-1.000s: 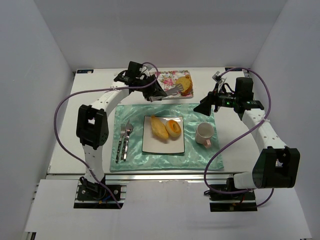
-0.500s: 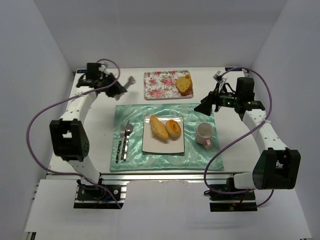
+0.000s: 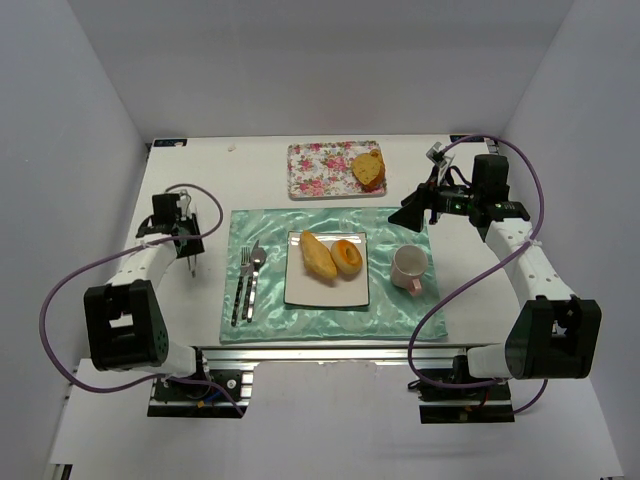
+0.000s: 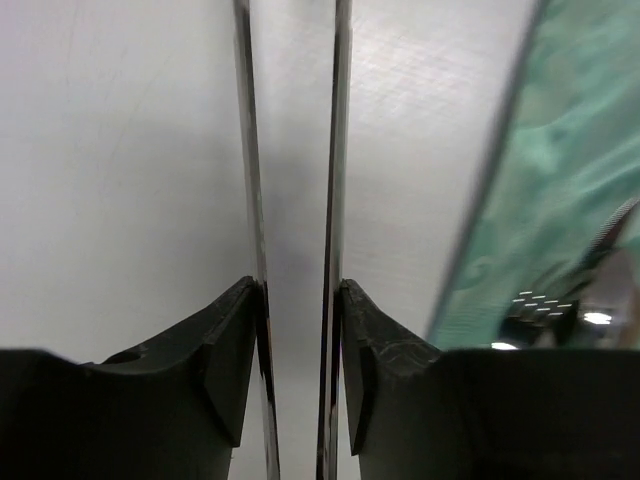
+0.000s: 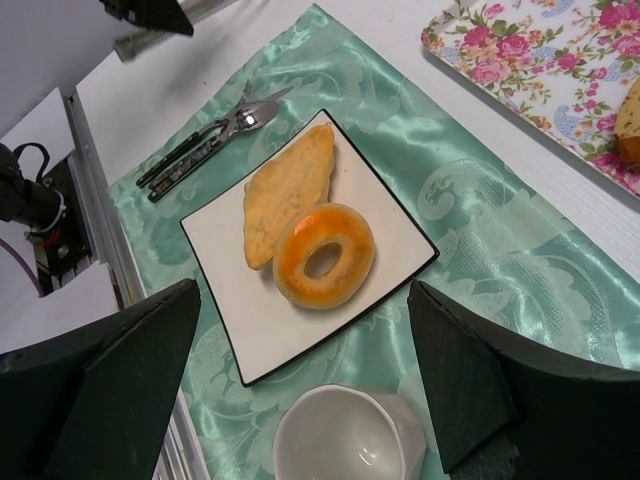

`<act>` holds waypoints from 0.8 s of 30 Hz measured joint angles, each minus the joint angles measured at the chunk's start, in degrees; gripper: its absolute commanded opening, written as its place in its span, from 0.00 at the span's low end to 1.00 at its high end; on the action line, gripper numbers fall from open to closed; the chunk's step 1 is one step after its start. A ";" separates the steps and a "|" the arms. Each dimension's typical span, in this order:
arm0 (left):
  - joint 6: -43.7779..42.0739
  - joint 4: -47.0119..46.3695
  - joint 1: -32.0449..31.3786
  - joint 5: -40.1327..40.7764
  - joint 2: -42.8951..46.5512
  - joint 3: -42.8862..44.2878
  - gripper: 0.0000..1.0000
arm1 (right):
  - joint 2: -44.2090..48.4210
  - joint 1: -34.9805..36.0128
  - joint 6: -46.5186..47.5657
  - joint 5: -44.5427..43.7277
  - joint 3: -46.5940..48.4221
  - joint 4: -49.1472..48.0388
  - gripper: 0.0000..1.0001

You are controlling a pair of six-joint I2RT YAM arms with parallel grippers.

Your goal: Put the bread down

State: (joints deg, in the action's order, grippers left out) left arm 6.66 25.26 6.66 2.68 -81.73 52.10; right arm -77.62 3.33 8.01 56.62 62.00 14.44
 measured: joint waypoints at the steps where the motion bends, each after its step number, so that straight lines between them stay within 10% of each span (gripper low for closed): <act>1: -1.22 -0.68 0.52 0.35 -0.24 -1.99 0.48 | 0.00 0.00 0.13 0.02 0.00 0.09 0.89; 24: -10.29 -14.69 1.60 1.22 -0.87 -13.03 0.89 | -0.74 0.00 2.82 0.13 1.66 2.56 0.89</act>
State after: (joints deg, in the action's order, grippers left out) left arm -3.64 10.57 8.25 3.90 -82.61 39.07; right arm -78.37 3.33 10.83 56.75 63.66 16.99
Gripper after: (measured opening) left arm 0.877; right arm 0.894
